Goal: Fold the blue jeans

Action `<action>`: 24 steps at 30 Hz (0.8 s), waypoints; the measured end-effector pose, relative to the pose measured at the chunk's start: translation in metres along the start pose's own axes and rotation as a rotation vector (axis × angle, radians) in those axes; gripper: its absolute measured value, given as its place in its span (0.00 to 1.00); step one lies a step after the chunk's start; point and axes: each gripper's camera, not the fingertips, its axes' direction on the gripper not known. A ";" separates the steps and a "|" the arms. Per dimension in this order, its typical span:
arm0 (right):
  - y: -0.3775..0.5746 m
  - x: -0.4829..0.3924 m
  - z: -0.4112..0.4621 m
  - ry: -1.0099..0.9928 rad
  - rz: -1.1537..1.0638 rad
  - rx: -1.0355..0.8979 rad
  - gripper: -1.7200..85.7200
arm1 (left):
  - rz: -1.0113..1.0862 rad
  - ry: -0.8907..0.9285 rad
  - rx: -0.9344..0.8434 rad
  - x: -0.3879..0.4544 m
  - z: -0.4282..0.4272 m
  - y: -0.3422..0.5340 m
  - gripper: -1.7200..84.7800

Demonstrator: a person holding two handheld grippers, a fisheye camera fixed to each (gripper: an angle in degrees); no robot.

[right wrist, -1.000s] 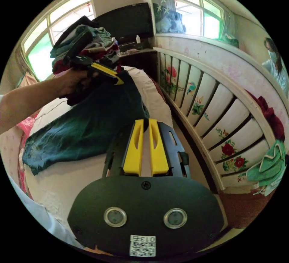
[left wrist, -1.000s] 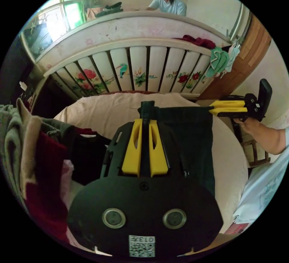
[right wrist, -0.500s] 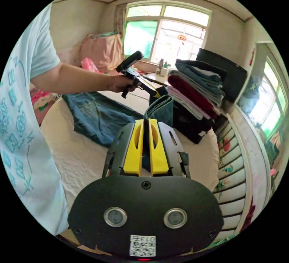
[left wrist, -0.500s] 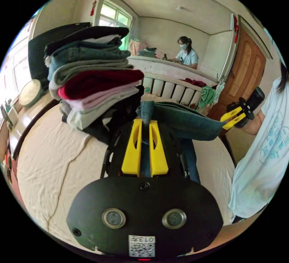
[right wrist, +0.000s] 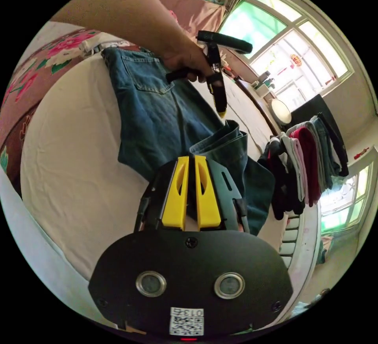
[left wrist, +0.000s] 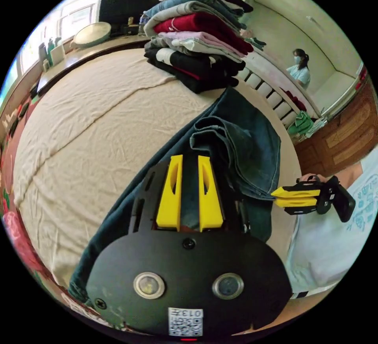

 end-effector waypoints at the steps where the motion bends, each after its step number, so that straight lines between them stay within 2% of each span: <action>1: -0.003 -0.001 0.000 -0.009 -0.007 0.006 0.05 | -0.058 0.064 0.000 -0.006 -0.006 0.007 0.13; 4: -0.013 -0.016 0.026 -0.172 -0.144 -0.102 0.04 | -0.135 0.254 -0.001 -0.007 -0.004 0.022 0.16; 5: -0.013 -0.013 0.022 -0.196 -0.153 -0.070 0.04 | -0.124 0.268 -0.034 -0.001 0.000 0.024 0.16; 8: -0.017 0.036 -0.017 -0.280 -0.035 0.143 0.05 | -0.102 0.167 -0.117 0.017 0.003 0.029 0.17; 9: -0.019 0.063 -0.027 -0.238 0.043 0.211 0.05 | -0.109 0.174 -0.112 0.021 0.004 0.030 0.18; 11: -0.028 0.104 -0.021 -0.131 0.163 0.226 0.06 | -0.142 0.247 -0.089 0.036 0.008 0.031 0.18; 13: -0.043 0.142 0.009 -0.124 0.231 0.160 0.09 | -0.166 0.218 -0.087 0.046 0.011 0.028 0.20; 15: -0.071 0.181 0.063 -0.287 0.330 0.049 0.14 | -0.210 0.188 -0.087 0.049 0.016 0.027 0.21; 17: -0.094 0.192 0.102 -0.367 0.320 -0.061 0.14 | -0.308 0.208 -0.057 0.046 0.020 0.028 0.23; 21: -0.120 0.201 0.177 -0.509 0.404 -0.193 0.15 | -0.360 0.231 -0.074 0.045 0.017 0.025 0.21; 24: -0.124 0.198 0.202 -0.494 0.396 -0.233 0.12 | -0.375 0.184 -0.111 0.044 0.020 0.024 0.15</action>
